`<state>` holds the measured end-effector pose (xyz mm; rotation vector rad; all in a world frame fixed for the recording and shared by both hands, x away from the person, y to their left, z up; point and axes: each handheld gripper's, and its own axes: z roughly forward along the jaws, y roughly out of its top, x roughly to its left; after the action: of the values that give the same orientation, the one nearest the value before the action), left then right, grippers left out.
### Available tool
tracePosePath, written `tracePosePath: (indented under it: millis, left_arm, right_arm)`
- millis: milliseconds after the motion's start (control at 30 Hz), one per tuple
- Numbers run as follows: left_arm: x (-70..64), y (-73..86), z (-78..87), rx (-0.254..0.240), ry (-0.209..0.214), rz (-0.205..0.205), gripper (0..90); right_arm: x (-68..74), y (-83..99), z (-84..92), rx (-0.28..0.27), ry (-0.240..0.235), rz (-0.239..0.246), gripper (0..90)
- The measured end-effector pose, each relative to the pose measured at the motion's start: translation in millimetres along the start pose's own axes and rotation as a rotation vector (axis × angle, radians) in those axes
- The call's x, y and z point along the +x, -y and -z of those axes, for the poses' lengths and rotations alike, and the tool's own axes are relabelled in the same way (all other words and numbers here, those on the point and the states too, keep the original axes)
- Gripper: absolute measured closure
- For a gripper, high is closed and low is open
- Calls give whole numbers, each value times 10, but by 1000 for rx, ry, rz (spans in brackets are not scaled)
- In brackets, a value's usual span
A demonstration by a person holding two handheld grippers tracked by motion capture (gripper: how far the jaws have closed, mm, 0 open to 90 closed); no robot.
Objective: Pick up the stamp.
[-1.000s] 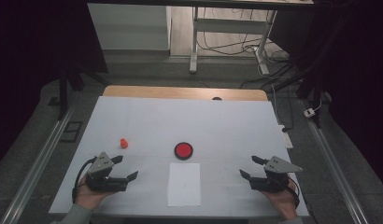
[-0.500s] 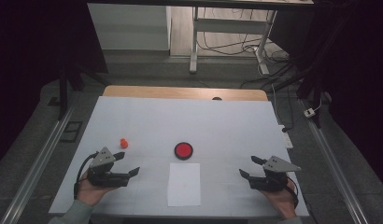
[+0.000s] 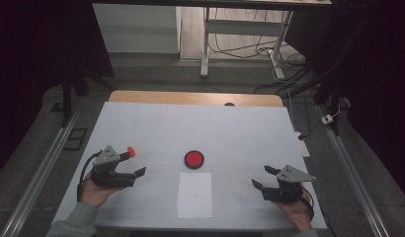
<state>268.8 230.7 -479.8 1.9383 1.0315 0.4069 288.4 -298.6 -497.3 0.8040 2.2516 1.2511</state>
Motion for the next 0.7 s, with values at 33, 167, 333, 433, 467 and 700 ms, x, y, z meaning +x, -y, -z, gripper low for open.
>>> tracePosePath:
  millis: [33,167,333,433,467,700]
  left_arm:
    - [21,-8,-11,3,-10,1,175]
    - [106,-27,-72,11,-24,14,177]
    - [215,-67,-136,26,-46,27,179]
    - [275,-93,-166,34,-62,29,181]
    - [295,-99,-178,39,-69,29,181]
    - [433,-95,-289,74,-100,42,186]
  right_arm:
    - [1,0,-1,-1,0,0,292]
    - [12,4,-7,5,1,-3,292]
    - [21,-2,-19,1,1,-2,293]
    - [35,-5,-29,9,0,-3,293]
    - [38,-5,-31,11,0,-1,294]
    - [36,4,-39,16,0,-1,295]
